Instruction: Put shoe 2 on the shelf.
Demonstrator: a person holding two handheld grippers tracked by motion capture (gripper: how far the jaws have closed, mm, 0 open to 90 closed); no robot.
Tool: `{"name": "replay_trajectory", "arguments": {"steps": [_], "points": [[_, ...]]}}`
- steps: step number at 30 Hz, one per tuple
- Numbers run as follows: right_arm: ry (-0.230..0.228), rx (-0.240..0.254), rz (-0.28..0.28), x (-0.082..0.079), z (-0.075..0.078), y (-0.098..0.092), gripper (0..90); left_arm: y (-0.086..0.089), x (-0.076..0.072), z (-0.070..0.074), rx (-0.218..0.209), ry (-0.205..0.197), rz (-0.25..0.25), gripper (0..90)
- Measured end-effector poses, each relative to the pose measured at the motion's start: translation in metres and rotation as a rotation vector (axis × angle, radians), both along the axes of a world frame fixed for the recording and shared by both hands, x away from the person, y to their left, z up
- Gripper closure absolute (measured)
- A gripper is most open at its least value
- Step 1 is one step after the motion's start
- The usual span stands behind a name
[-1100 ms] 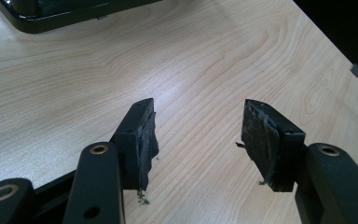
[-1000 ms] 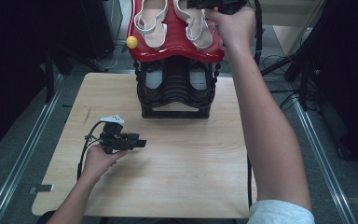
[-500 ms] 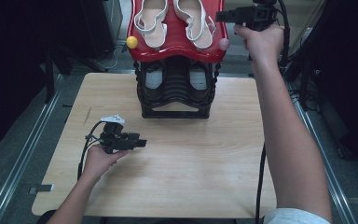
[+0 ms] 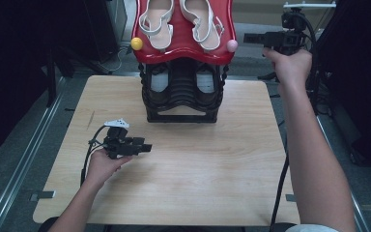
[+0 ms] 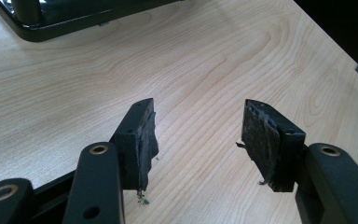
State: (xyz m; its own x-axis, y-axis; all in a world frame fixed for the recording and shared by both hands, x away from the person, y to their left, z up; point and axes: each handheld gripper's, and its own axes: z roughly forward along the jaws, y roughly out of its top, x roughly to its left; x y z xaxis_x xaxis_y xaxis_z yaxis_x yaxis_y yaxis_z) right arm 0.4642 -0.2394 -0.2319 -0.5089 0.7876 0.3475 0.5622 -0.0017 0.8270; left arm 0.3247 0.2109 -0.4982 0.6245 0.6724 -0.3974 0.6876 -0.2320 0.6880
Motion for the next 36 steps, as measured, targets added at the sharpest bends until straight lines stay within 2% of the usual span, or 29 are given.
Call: {"name": "replay_trajectory", "arguments": {"steps": [8, 16, 28, 36], "points": [[0.016, -0.023, -0.014, -0.013, -0.032, -0.021, 57.1, -0.001, 0.000, -0.001, 0.002, -0.005, -0.002, 44.4], [0.053, -0.020, 0.003, -0.026, -0.071, -0.027, 57.1, -0.002, 0.000, -0.001, -0.001, -0.010, 0.000, 44.4], [0.080, -0.047, 0.043, -0.050, -0.125, -0.018, 57.0, -0.002, 0.000, -0.001, 0.005, -0.007, -0.008, 43.8], [0.107, -0.032, 0.084, -0.067, -0.161, -0.007, 56.7, -0.002, 0.000, -0.002, 0.006, -0.008, -0.006, 43.6]]}}
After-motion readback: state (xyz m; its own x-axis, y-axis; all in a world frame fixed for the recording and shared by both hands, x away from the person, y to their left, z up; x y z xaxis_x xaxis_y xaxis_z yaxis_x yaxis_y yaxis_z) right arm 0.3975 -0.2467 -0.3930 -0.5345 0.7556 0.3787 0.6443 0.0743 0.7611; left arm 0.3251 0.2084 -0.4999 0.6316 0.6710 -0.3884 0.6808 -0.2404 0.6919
